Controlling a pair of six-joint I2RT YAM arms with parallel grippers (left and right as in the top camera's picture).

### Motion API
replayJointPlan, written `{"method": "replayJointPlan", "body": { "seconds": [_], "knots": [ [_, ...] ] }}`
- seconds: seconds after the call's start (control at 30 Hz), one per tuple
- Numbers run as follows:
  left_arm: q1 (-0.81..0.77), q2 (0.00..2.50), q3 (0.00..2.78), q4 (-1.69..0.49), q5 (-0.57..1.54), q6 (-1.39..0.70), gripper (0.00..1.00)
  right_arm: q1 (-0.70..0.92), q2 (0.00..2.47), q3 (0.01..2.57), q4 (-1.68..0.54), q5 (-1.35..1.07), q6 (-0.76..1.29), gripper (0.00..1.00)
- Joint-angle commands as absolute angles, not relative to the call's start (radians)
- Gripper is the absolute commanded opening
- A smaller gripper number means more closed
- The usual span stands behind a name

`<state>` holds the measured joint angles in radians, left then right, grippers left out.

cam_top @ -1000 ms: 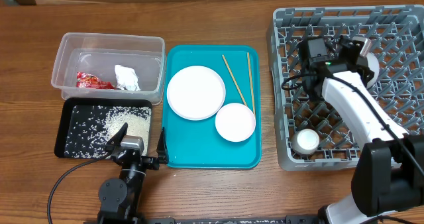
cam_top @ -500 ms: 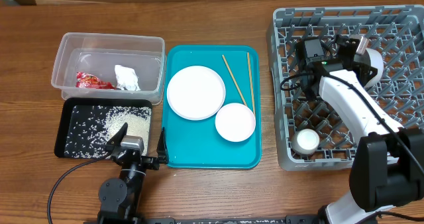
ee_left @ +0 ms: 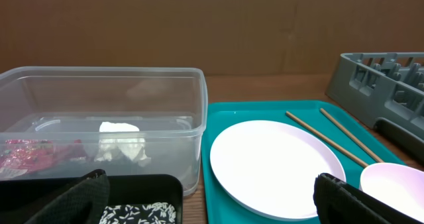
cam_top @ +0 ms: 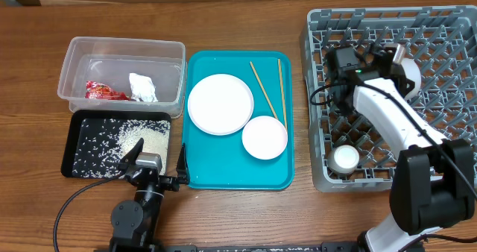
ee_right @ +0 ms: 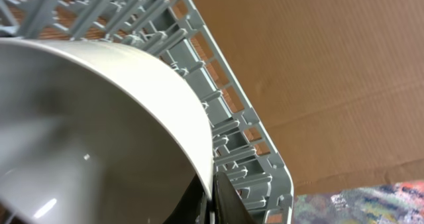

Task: Sort waste into correct bins and load items into the dishwasher
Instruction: 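Release the bowl in the rack and move the right gripper to the pink bowl, then grasp the pink bowl rim with the right gripper and lift it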

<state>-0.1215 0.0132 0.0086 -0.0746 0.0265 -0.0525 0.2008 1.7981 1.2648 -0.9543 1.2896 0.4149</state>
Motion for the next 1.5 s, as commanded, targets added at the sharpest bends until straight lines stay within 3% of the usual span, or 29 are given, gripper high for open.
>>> {"method": "replayJointPlan", "body": {
  "seconds": [0.0, 0.17, 0.3, 0.37, 0.53, 0.73, 0.83, 1.0, 1.23, 1.3, 1.47],
  "knots": [
    [-0.115, 0.004, 0.004, -0.075, 0.027, -0.06, 1.0, 0.248, 1.809, 1.274, -0.971, 1.254, 0.416, 0.05],
    [-0.115, 0.004, 0.004, -0.075, 0.027, -0.059, 1.0, 0.307, 1.809, 1.275, -1.028, 1.254, 0.473, 0.2],
    [-0.115, 0.004, 0.004, -0.075, 0.027, -0.06, 1.0, 0.358, 1.802, 1.289, -1.116, 1.253, 0.57, 0.56],
    [-0.115, 0.004, 0.004, -0.075, 0.026, -0.06, 1.0, 0.4, 1.792, 1.324, -1.173, 1.217, 0.627, 0.67],
    [-0.115, 0.004, 0.004, -0.075, 0.027, -0.06, 1.0, 0.488, 1.761, 1.425, -1.235, 0.881, 0.613, 0.76],
    [-0.115, 0.004, 0.004, -0.075, 0.027, -0.06, 1.0, 0.566, 1.752, 1.505, -1.22, 0.16, 0.412, 0.75],
    [-0.115, 0.004, 0.004, -0.075, 0.027, -0.06, 1.0, 0.588, 1.759, 1.488, -1.205, -0.067, 0.421, 0.73],
    [-0.115, 0.004, 0.004, -0.075, 0.027, -0.06, 1.0, 0.614, 1.777, 1.407, -1.165, -0.098, 0.568, 0.73],
    [-0.115, 0.004, 0.004, -0.075, 0.026, -0.06, 1.0, 0.583, 1.777, 1.214, -1.015, 0.037, 0.712, 0.73],
    [-0.115, 0.004, 0.004, -0.075, 0.026, -0.06, 1.0, 0.571, 1.777, 1.159, -0.962, -0.003, 0.711, 0.61],
    [-0.115, 0.004, 0.004, -0.075, 0.027, -0.059, 1.0, 0.566, 1.772, 1.134, -0.92, -0.043, 0.677, 0.07]
  ]
}}
